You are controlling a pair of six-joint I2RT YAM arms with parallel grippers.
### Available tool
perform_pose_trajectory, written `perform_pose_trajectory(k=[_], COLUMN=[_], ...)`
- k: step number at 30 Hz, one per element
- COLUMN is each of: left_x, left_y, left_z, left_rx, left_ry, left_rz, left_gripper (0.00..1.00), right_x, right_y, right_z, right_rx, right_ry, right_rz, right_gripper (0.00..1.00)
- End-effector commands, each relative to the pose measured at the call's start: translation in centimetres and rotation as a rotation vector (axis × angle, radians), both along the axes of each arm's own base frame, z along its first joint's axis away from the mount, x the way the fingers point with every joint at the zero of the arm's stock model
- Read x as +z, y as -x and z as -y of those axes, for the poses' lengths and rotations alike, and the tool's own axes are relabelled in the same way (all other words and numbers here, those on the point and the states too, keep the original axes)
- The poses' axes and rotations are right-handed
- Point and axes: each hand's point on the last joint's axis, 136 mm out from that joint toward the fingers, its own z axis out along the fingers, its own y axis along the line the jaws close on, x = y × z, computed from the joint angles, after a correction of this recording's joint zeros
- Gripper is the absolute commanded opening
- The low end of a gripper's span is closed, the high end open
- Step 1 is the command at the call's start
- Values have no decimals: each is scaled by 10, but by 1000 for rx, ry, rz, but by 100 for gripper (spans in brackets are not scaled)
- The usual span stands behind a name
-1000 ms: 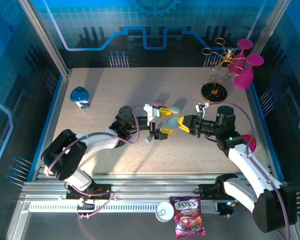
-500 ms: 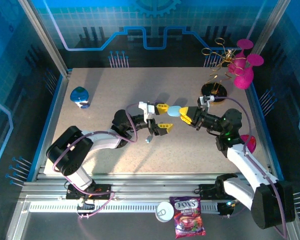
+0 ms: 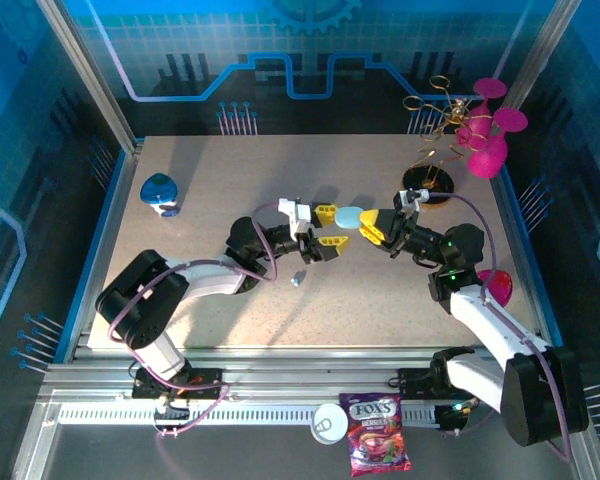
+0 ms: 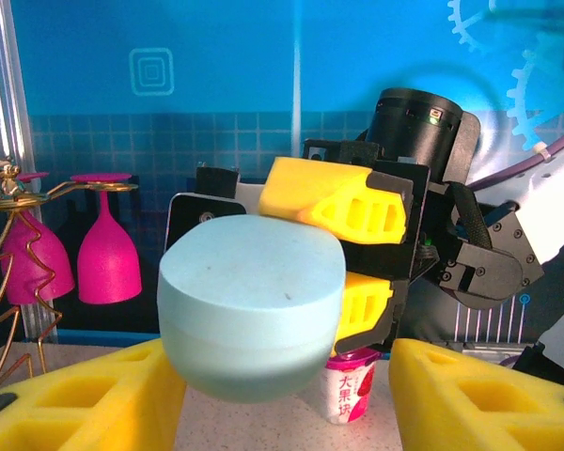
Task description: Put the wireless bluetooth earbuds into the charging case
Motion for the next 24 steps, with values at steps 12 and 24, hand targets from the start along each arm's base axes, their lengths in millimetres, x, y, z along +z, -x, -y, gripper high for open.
perform_pose_trajectory(k=[12, 24], left_x=[18, 20], left_y=[4, 6], left_z=[8, 11], left_rx=[-39, -69], left_ry=[34, 35], left_rz=[62, 51], left_gripper=[49, 48], right_x=[2, -1], right_y=[2, 0], right_z=[-3, -6], right_rx=[2, 7], right_ry=[-8, 0], right_rz=[28, 18], right_gripper=[16, 16])
